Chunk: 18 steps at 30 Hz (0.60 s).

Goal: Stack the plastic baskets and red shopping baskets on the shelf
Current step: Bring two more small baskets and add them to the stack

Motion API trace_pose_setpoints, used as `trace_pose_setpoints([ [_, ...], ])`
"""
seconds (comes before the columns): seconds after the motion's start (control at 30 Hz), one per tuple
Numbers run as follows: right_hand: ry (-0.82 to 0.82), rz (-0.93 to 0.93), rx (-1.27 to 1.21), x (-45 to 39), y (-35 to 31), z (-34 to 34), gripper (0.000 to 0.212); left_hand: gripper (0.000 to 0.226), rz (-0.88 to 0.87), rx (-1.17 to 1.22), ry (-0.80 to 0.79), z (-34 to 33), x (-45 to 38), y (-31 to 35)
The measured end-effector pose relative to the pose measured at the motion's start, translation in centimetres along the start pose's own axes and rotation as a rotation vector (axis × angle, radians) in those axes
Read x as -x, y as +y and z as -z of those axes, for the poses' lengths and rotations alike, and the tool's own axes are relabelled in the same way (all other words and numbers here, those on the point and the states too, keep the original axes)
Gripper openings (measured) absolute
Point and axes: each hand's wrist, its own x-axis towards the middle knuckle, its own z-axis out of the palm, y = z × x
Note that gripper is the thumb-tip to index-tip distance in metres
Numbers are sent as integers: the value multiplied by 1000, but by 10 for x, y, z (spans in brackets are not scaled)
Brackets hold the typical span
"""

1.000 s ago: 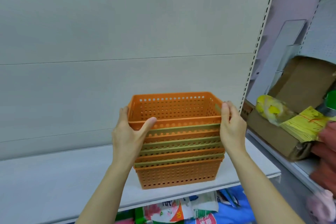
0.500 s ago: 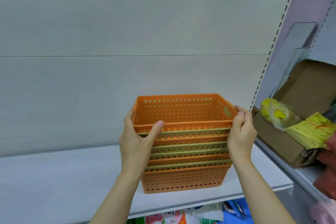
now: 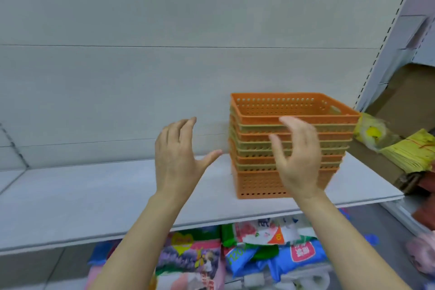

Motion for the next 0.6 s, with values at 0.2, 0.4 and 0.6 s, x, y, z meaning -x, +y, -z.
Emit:
trace_pose_setpoints([
  [0.2, -97, 92, -200, 68, -167, -54, 27, 61, -70, -206, 75, 98, 73, -119],
  [0.4, -207, 107, -436, 103, -314, -122, 24, 54, 54, -392, 83, 196, 129, -234],
  [0.6, -282, 190, -655, 119, -445, -198, 19, 42, 249, -553, 140, 273, 168, -332],
])
